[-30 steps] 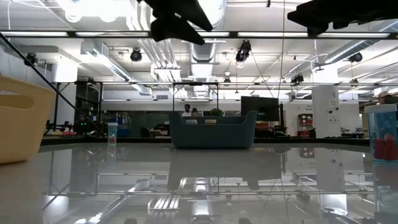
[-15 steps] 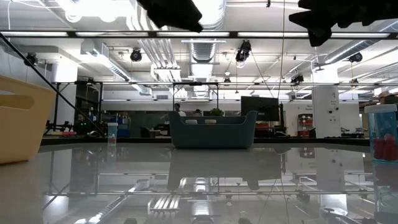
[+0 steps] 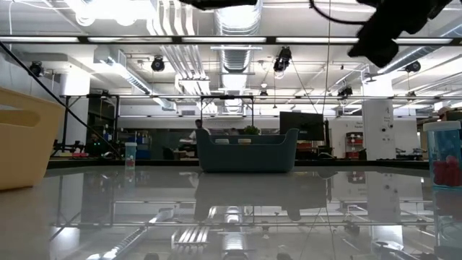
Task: Pick and place medicine bottles into bin by pill shape (circle, oval)
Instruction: Put the blue capsule bottle into the blue bin
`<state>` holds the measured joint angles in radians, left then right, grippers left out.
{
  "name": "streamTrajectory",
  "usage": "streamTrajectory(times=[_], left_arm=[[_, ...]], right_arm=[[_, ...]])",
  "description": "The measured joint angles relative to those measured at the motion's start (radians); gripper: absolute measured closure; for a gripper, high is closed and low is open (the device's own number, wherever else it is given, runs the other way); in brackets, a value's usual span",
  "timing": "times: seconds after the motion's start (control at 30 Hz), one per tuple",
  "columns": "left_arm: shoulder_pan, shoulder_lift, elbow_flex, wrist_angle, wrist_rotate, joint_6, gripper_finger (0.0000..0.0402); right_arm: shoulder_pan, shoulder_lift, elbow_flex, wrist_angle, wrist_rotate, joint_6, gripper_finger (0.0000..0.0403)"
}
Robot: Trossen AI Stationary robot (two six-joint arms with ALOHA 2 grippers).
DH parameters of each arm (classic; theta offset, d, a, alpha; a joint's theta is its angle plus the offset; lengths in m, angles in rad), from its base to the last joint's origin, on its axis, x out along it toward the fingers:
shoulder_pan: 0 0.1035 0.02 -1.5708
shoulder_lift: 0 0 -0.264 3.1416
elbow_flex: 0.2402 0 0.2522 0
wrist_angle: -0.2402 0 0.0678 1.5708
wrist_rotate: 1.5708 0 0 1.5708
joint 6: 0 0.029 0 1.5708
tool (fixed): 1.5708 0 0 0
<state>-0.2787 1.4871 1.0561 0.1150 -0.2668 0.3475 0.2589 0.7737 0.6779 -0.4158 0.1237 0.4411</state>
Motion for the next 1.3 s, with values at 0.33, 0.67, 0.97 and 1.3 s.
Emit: streamTrajectory(times=[0.33, 0.67, 0.97, 1.3], left_arm=[[-0.003, -0.121, -0.097, -0.005, 0.000, -0.080, 0.0207], [-0.011, -0.319, -0.269, 0.017, 0.000, -0.186, 0.0207], [-0.018, -0.427, -0.358, 0.018, 0.000, -0.187, 0.0207], [-0.018, -0.444, -0.363, 0.019, 0.000, -0.211, 0.0207]], right_arm=[[0.078, 0.250, 0.219, -0.438, -0.103, 0.410, 0.0232], [0.144, 0.439, 0.428, -0.725, -0.236, 0.815, 0.0233], [0.202, 0.607, 0.610, -0.812, -0.192, 0.965, 0.0246], [0.201, 0.777, 0.685, -0.836, -0.200, 0.971, 0.0174]])
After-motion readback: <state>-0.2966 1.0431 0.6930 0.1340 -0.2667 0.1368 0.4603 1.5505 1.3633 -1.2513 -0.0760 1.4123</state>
